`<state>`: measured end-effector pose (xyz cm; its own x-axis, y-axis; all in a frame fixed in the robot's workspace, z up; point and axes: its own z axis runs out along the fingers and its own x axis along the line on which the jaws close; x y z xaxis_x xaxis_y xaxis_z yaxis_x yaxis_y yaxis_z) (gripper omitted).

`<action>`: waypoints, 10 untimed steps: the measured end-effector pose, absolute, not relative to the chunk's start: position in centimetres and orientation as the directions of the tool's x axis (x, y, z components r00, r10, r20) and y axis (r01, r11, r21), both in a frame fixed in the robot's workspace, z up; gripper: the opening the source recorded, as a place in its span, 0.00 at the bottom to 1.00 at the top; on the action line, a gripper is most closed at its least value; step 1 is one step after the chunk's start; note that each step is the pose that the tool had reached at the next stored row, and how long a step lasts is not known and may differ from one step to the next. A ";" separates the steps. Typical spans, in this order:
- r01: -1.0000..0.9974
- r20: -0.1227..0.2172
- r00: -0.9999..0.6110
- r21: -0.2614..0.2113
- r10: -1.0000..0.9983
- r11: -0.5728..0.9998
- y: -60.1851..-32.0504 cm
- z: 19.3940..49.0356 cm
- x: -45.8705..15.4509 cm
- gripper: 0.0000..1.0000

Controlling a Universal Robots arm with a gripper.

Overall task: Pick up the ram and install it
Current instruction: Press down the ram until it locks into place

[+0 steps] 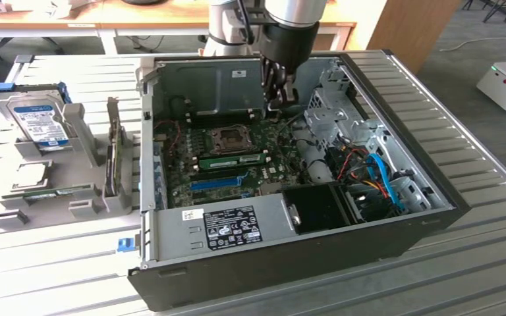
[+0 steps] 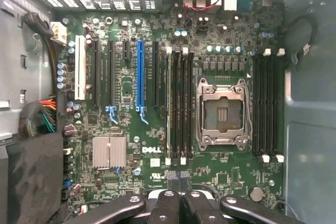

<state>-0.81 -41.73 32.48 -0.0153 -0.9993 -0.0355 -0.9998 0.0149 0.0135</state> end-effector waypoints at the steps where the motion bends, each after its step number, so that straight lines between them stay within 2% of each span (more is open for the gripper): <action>1: -1.000 -0.035 -0.015 0.014 -0.999 0.015 -41.7 32.4 -0.8 0.11; 10: -1.000 -0.035 -0.015 0.014 -0.999 0.015 -41.7 32.0 -0.8 0.11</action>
<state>-0.81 -41.74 31.97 -0.0153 -0.9993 -0.0355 -0.9998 0.0148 0.0135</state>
